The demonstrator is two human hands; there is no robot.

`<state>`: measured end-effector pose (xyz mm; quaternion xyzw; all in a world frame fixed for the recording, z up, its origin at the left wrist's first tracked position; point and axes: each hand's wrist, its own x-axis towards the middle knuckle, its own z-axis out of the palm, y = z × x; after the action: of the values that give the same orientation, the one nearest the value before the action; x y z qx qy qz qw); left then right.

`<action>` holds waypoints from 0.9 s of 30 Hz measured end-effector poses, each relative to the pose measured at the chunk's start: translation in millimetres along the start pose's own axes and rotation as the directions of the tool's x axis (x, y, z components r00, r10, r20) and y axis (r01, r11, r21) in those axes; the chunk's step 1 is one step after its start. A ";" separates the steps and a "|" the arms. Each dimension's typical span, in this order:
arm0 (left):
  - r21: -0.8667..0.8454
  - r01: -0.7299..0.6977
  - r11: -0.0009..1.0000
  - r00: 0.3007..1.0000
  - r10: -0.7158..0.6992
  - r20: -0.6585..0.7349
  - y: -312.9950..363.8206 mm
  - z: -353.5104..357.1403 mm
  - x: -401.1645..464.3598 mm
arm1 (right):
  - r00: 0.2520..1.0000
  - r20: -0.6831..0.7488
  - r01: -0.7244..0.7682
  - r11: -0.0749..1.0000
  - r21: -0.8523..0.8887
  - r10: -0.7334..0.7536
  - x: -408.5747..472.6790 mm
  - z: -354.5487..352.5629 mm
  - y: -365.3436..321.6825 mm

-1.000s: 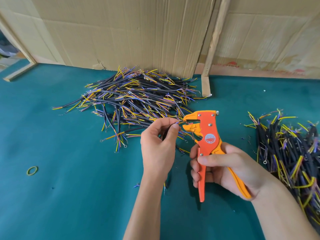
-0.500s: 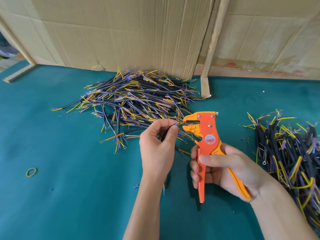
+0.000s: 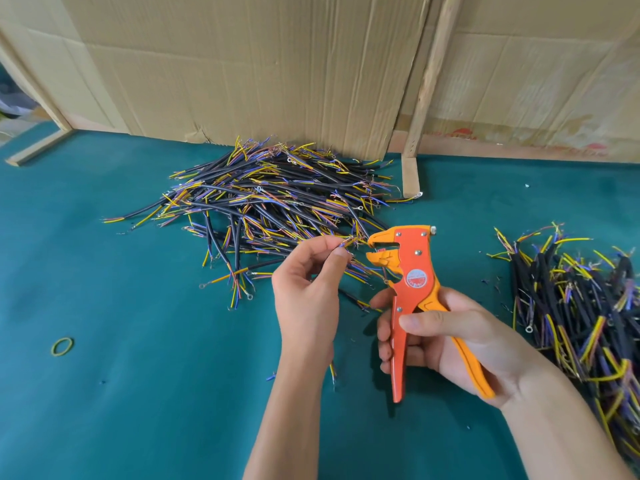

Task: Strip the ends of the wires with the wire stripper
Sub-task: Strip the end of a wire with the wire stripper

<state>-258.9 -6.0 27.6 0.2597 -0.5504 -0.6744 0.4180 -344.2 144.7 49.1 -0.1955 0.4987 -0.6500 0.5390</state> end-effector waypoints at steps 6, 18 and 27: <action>0.047 -0.019 0.999 0.998 0.016 0.061 -0.9 0.0 -0.1 | 0.999 0.028 0.022 1.000 0.002 -0.022 3.6 6.1 3.7; 0.144 -0.089 0.986 0.993 0.077 0.086 -4.3 -1.3 0.6 | 0.997 0.072 0.034 0.999 0.001 -0.034 3.5 6.3 5.8; 0.141 -0.081 0.987 0.995 0.072 0.069 -3.5 -1.7 0.3 | 0.999 0.045 0.025 1.000 -0.008 -0.025 6.7 7.8 6.1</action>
<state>-258.7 -7.0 23.9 0.2461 -0.6200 -0.6245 0.4062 -337.2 135.8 45.3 -0.2185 0.4866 -0.6501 0.5411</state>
